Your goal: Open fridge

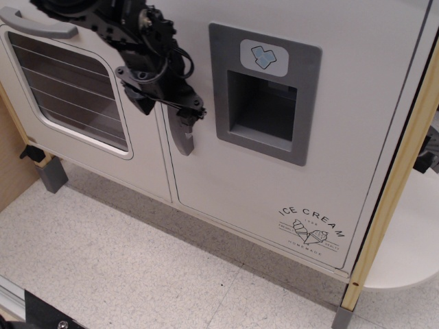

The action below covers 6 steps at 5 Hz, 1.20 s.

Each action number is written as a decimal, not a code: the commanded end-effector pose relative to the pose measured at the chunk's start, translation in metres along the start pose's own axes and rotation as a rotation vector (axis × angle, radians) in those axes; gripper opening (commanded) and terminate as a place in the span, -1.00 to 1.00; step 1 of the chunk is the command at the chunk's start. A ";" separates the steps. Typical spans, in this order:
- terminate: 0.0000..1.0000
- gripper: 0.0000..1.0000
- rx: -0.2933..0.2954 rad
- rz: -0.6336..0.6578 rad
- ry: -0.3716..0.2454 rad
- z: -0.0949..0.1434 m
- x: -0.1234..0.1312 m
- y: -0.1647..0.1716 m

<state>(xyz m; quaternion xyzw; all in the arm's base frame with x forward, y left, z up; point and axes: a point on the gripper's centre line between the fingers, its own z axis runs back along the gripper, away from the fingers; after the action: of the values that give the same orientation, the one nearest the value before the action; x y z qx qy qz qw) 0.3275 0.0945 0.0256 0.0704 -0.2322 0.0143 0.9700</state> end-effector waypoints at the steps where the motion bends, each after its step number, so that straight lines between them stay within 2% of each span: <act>1: -1.00 -1.00 0.009 0.014 -0.048 -0.004 0.024 0.001; 3: -1.00 -1.00 -0.034 -0.016 -0.058 0.004 0.016 0.002; 4: -1.00 -1.00 -0.048 -0.035 -0.050 0.018 -0.002 0.002; 6: -1.00 -1.00 -0.079 -0.046 0.008 0.047 -0.035 0.002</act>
<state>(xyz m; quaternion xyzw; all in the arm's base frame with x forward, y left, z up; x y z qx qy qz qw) 0.2574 0.0813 0.0219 0.0084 -0.1770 0.0064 0.9842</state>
